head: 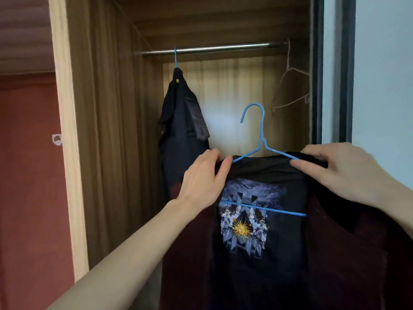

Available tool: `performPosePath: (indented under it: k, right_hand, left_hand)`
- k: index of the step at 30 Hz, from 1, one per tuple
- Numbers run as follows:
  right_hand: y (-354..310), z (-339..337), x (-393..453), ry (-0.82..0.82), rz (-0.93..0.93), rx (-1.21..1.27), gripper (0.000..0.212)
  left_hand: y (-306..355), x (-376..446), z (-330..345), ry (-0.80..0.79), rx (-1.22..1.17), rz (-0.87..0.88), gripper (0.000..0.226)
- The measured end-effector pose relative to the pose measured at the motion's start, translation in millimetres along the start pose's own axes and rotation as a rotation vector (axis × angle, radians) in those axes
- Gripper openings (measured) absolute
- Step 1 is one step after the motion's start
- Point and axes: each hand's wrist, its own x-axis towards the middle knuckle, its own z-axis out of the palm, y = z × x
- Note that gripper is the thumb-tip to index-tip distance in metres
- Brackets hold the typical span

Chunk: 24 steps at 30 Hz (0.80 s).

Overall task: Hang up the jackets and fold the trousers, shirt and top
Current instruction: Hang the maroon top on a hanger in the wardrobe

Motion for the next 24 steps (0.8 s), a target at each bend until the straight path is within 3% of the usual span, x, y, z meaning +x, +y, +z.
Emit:
performPosePath:
  k: [5,9,15,19,24]
  right_hand:
    - [-4,-13,14,0.031,0.048,-0.21,0.022]
    - [-6,-17,21,0.071,0.099,-0.354,0.028]
    - [-11,-11,30,0.118,0.186,-0.525,0.029]
    - [-11,-6,36,0.168,0.245,-0.626,0.027]
    - [-15,-7,56,0.197,0.304,-0.703,0.026]
  left_hand:
    - [-5,28,26,-0.01,-0.214,0.062,0.036]
    - [-21,49,67,-0.176,-0.566,-0.083,0.034]
    - [-52,67,113,-0.335,-0.404,-0.151,0.066]
    - [-56,71,126,-0.289,-0.322,-0.045,0.066]
    - [-25,83,133,-0.244,-0.457,0.125,0.054]
